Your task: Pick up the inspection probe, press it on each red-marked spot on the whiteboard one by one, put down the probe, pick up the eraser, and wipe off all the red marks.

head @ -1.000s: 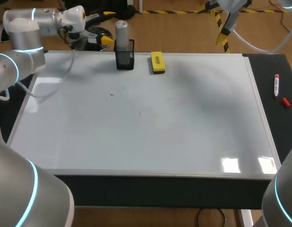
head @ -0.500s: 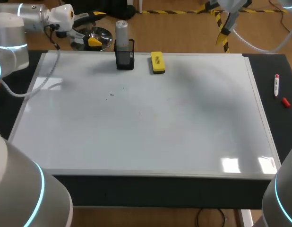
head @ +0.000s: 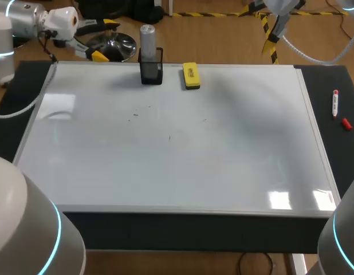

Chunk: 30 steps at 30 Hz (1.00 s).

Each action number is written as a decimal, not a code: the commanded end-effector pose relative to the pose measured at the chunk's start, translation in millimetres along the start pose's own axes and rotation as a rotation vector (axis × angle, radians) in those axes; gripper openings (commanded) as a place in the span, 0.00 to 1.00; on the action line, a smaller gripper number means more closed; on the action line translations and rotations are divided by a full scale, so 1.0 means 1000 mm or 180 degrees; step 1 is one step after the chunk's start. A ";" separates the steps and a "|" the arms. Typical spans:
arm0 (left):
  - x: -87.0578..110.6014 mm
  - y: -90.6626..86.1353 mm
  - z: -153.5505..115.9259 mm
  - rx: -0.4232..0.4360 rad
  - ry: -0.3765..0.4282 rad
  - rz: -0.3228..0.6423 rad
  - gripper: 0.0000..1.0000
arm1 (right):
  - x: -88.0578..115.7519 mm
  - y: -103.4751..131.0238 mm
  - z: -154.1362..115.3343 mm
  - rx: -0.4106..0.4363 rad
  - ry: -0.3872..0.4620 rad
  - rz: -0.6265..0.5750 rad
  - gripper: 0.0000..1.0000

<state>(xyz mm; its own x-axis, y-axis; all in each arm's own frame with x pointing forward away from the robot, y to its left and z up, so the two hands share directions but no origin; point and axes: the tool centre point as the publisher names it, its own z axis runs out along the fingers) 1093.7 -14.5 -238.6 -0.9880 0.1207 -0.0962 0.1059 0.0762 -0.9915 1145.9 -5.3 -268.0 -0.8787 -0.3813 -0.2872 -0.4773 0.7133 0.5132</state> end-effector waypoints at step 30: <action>0.044 -0.008 -0.005 -0.0705 -0.2256 0.0034 1.00 | -0.001 0.000 -0.001 0.0011 0.0014 -0.0004 1.00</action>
<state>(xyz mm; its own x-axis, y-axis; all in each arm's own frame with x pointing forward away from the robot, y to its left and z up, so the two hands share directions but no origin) 1056.7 -2.4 -236.6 -0.9974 0.0205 -0.0694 0.0724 0.2544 -0.9644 1145.9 -5.3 -268.0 -0.8787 -0.3813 -0.2872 -0.4772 0.7133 0.5132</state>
